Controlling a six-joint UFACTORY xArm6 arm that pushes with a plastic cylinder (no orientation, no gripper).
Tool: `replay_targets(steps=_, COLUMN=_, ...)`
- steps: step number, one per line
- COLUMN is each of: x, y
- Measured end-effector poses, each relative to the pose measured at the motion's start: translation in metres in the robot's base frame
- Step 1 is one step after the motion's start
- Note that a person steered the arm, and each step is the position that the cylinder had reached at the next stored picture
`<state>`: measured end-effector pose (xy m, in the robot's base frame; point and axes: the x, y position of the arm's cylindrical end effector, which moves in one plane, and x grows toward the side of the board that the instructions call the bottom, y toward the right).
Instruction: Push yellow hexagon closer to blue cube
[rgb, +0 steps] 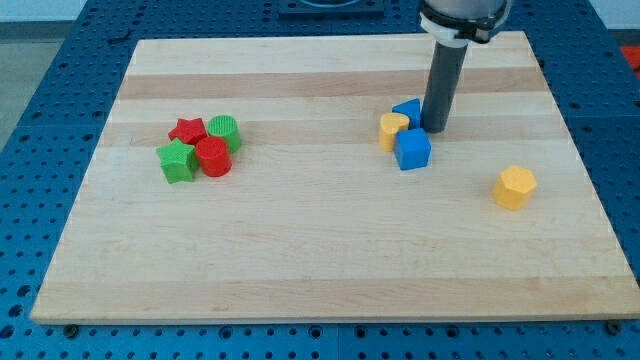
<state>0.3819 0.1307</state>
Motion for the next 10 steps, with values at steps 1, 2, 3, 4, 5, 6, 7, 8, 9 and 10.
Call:
replay_targets(steps=1, x=0.0, y=0.039)
replay_targets(steps=2, x=0.013, y=0.079)
replay_targets(steps=3, x=0.037, y=0.113)
replay_targets(steps=4, x=0.071, y=0.137)
replay_targets(steps=5, x=0.116, y=0.135)
replay_targets(steps=6, x=0.139, y=0.112)
replay_targets(steps=7, x=0.141, y=0.082)
replay_targets(steps=8, x=0.132, y=0.056)
replay_targets(steps=9, x=0.113, y=0.049)
replay_targets(steps=10, x=0.107, y=0.049)
